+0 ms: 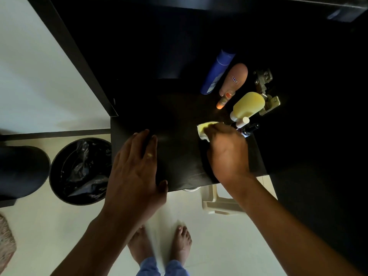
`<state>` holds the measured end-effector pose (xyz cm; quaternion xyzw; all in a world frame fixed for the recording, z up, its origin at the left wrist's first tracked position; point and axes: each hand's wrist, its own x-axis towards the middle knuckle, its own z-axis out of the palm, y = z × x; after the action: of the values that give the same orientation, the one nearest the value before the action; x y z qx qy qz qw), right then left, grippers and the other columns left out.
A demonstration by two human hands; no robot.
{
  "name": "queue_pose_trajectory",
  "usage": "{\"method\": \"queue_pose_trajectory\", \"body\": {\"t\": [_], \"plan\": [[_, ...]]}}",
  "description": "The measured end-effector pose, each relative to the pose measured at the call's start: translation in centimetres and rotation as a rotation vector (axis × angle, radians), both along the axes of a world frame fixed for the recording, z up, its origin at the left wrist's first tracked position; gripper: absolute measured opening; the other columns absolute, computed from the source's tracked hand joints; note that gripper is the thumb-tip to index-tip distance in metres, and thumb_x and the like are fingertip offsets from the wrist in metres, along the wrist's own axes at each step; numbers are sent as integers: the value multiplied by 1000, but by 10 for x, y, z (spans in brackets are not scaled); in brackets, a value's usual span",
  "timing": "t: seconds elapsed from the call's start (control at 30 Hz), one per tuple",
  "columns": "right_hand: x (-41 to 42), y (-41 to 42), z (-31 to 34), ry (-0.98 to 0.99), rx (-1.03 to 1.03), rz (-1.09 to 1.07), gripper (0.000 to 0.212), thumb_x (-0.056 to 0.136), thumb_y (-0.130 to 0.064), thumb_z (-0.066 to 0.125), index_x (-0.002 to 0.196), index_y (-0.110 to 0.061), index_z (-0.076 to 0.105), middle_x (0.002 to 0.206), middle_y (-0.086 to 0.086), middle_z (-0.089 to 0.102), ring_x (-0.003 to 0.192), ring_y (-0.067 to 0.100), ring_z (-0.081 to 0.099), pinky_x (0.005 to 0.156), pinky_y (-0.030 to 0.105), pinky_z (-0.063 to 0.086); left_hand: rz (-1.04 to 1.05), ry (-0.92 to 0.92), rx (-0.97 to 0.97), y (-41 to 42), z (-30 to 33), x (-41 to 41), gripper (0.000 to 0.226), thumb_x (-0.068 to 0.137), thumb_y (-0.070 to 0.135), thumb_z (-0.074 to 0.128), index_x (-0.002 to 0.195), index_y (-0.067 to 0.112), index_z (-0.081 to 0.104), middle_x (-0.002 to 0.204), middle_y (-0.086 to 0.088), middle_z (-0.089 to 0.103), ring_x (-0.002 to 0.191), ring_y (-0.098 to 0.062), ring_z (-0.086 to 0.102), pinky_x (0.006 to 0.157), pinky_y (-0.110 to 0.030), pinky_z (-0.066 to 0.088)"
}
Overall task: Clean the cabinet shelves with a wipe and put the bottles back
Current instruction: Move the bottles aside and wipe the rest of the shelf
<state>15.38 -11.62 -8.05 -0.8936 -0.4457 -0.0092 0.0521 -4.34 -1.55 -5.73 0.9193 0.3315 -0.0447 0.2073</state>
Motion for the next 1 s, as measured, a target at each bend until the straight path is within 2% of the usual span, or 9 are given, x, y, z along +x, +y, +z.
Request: {"method": "queue_pose_trajectory", "body": {"t": [0.17,0.27,0.43,0.57,0.67,0.77,0.83,0.93,1.0], "plan": [[-17,-69,-1,-9,48,-59,45,62,10,76,103,-8,77,97,12,75,82,36,71,69,41,62,-3,10,-8,-1,-2,1,104,74,41,82,159,11,31,165,-11,28,154,-33,22,122,-40,21],[-25,-91,-1,-23,-3,-142,55,57,11,86,109,-6,78,102,13,77,85,35,74,73,41,63,11,27,-13,-4,-3,1,105,71,41,84,158,11,33,163,-10,31,154,-33,24,121,-39,21],[-40,-66,2,6,24,-178,49,54,10,83,99,-9,79,95,9,76,77,34,72,66,38,63,27,11,-6,-4,-3,0,103,71,39,85,156,11,34,164,-10,30,154,-32,24,121,-38,20],[-80,-28,7,118,62,-34,40,54,-1,68,89,-15,77,91,4,74,76,31,70,59,34,60,61,11,-11,-3,-4,-9,101,75,38,81,158,11,31,165,-10,28,155,-33,23,122,-38,17],[-116,0,7,267,45,89,41,52,-6,81,91,-20,78,95,-4,75,84,22,71,70,28,60,115,-28,-5,3,-4,-24,86,81,31,66,157,9,34,163,-14,34,153,-35,28,121,-41,22],[-142,20,8,357,79,198,36,60,-12,88,94,-18,78,95,-4,75,85,19,71,72,27,61,178,-40,-39,9,-1,-41,85,80,42,49,157,9,35,163,-15,34,153,-36,28,122,-48,29],[-154,28,7,361,122,283,27,69,-13,84,95,-16,78,95,-1,75,85,20,71,72,29,62,219,-82,-62,13,-2,-54,82,81,35,56,156,8,38,161,-17,38,152,-37,33,120,-52,35],[-165,39,7,318,121,377,19,78,-15,64,93,-18,76,94,-2,72,84,19,68,68,25,58,267,-90,-75,18,-10,-75,81,77,7,76,152,3,45,160,-18,40,149,-39,36,117,-55,41],[-171,46,8,314,73,393,19,75,-15,74,93,-19,75,93,-3,72,83,17,67,66,23,55,325,-95,-87,19,-14,-88,84,71,-6,79,149,1,48,157,-19,44,146,-40,42,111,-58,47]]}}
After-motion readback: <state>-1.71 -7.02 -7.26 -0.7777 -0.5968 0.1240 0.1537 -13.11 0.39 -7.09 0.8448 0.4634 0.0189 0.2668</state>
